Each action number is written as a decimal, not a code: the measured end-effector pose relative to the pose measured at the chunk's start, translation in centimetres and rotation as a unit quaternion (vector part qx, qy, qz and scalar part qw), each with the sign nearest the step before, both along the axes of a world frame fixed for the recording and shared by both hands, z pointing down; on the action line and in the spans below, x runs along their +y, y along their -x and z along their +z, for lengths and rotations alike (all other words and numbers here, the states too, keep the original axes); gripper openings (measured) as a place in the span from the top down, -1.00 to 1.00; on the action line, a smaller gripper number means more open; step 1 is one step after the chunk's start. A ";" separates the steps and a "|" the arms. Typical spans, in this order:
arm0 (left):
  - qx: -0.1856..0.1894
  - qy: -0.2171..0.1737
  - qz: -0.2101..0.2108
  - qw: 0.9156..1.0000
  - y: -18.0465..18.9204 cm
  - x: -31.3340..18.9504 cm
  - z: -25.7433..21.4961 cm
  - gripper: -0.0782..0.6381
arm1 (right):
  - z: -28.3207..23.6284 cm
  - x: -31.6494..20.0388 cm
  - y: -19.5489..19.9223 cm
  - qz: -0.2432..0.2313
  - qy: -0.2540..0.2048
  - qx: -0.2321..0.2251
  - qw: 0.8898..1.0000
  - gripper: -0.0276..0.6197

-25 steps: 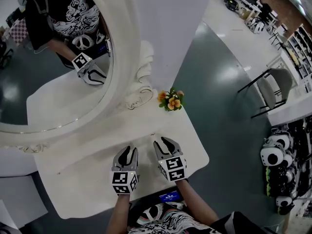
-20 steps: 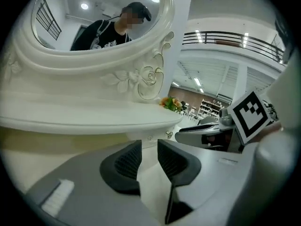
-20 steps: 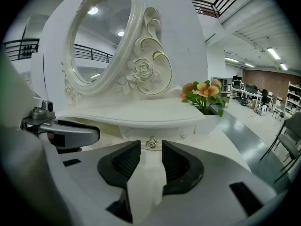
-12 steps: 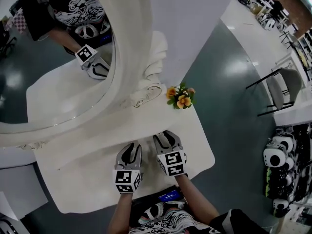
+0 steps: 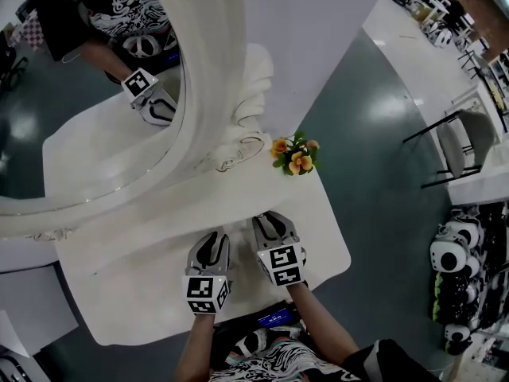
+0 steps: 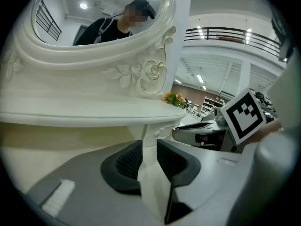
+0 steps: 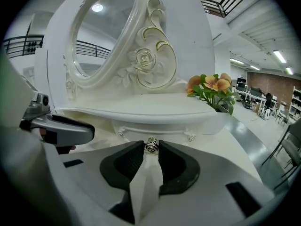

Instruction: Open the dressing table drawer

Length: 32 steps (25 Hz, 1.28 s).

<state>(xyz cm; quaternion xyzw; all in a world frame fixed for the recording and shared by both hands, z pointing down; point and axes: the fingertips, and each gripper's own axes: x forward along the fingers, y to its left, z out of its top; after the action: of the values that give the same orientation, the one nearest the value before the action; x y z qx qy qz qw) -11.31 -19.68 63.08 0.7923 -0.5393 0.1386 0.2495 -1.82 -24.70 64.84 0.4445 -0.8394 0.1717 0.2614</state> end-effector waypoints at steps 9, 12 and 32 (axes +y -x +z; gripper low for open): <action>0.001 -0.008 0.009 1.000 -0.8 0.0 -0.6 0.52 | 0.2 2.5 -1.0 0.002 0.006 0.005 1.000 0.61; 0.000 -0.010 0.012 1.000 -0.9 -0.1 -0.7 0.52 | 0.3 3.2 -1.3 0.003 0.008 0.005 1.000 0.61; 0.002 -0.051 0.007 0.999 -0.5 1.0 -5.1 0.51 | -2.7 6.2 -4.6 0.063 -0.002 -0.003 0.998 0.61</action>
<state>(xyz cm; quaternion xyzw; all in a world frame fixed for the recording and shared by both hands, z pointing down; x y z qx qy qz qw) -10.81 -18.69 58.00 0.8081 -0.5394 0.1112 0.2089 2.77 -18.54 62.10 0.4963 -0.8112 0.1870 0.2464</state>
